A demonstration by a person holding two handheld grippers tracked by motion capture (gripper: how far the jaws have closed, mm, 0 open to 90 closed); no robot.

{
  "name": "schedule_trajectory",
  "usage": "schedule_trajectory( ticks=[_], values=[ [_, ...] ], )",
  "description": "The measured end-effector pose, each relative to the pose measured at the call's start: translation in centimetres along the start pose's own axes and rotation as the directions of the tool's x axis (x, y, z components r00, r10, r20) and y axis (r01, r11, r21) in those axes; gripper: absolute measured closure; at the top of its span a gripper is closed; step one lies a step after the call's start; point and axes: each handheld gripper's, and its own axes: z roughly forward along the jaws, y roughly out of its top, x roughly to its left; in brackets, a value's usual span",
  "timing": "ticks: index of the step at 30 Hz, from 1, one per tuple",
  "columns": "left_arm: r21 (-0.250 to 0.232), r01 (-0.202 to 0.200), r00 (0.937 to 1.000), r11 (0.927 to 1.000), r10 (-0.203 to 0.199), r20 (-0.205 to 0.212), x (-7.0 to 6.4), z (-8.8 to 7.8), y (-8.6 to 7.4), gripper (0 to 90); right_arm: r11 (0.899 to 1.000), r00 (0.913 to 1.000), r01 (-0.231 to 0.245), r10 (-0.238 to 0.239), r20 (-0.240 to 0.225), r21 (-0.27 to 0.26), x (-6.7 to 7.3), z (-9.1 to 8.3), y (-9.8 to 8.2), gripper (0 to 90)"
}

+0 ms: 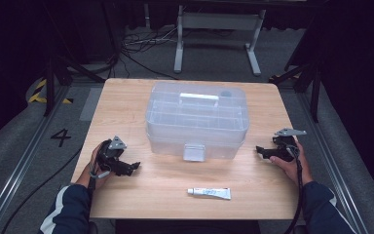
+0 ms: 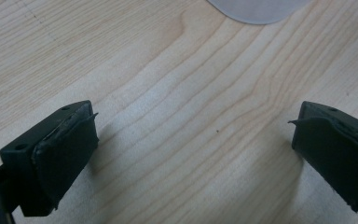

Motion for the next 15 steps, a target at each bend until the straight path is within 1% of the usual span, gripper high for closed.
schedule_trajectory(
  ticks=[2,3,4,10,15],
  values=[
    [-0.002,0.001,1.0000,1.0000,-0.001,-0.009,0.00,-0.13,-0.15,0.4,1.000,1.0000,0.000,0.000,-0.001,0.000,-0.01,0.00,0.00,11.6],
    [-0.002,0.009,0.9999,1.0000,-0.009,-0.010,-0.08,-0.18,-0.22,0.4,1.000,1.0000,0.001,-0.001,-0.002,0.000,-0.02,0.00,-0.01,11.6],
    [-0.002,0.010,0.9999,0.9999,-0.010,-0.011,-0.09,-0.19,-0.23,0.4,1.000,1.0000,0.002,-0.002,-0.004,0.000,-0.04,-0.01,-0.02,11.6],
    [-0.002,0.007,0.9999,1.0000,-0.007,-0.008,-0.06,-0.19,-0.23,0.4,1.000,0.9998,0.013,-0.013,-0.012,0.002,-0.22,-0.15,-0.11,11.6],
    [-0.002,0.004,1.0000,1.0000,-0.004,-0.009,-0.03,-0.21,-0.24,0.4,0.999,0.9991,0.030,-0.029,-0.031,0.015,-0.46,-0.21,-0.02,11.6]
  ],
)
